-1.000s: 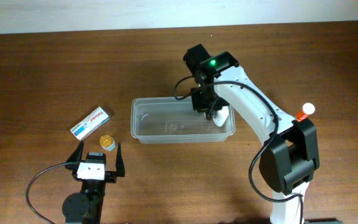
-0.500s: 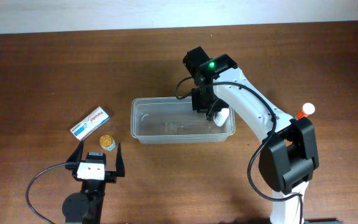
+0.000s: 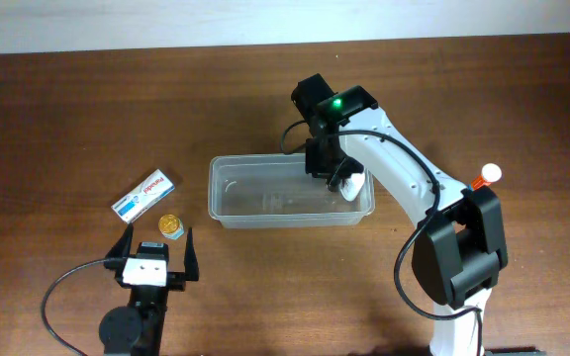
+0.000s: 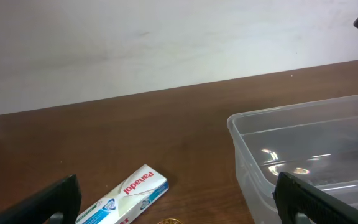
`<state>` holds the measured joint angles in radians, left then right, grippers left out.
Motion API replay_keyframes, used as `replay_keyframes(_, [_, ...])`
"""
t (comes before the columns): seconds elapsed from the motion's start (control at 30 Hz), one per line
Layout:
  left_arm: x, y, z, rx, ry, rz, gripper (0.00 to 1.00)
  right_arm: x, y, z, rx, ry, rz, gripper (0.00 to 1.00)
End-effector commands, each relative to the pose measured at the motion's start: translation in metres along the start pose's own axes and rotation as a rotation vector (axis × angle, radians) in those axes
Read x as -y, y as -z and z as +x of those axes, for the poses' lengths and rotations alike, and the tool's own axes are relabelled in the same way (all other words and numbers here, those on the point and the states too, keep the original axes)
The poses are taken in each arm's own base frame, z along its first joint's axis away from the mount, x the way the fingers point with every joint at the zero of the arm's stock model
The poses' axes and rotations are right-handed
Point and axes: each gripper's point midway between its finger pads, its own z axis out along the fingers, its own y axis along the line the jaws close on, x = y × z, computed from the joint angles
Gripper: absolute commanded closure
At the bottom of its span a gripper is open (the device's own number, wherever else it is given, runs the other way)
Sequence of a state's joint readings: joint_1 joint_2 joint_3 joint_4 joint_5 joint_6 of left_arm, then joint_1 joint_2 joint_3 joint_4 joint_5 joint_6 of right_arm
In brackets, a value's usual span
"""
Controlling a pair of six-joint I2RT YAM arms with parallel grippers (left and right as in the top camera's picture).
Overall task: Pack container
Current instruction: 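Set the dark bottle upright beside the lotion bottle and open the gripper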
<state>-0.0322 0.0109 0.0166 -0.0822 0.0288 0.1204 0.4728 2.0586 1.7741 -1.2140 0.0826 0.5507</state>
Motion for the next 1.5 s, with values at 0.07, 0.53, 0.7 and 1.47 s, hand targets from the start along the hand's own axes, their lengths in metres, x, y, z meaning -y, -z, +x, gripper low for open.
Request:
replay_keyframes(0.07, [-0.001,0.000,0.002,-0.002,-0.016,-0.004,0.01,0.005,-0.005,0.000,0.004,-0.030,0.037,0.85])
replay_keyframes(0.53, [-0.001,0.000,0.002,-0.002,-0.016,-0.004,0.01,0.006,-0.005,0.000,0.011,-0.029,0.049,0.85])
replay_keyframes(0.7, [-0.001,0.000,0.002,-0.002,-0.016,-0.004,0.01,0.007,-0.008,0.001,0.005,-0.023,0.050,0.85])
replay_keyframes(1.47, [-0.001,0.000,0.002,-0.002,-0.016,-0.004,0.01,0.005,-0.029,0.005,0.005,-0.023,0.037,0.67])
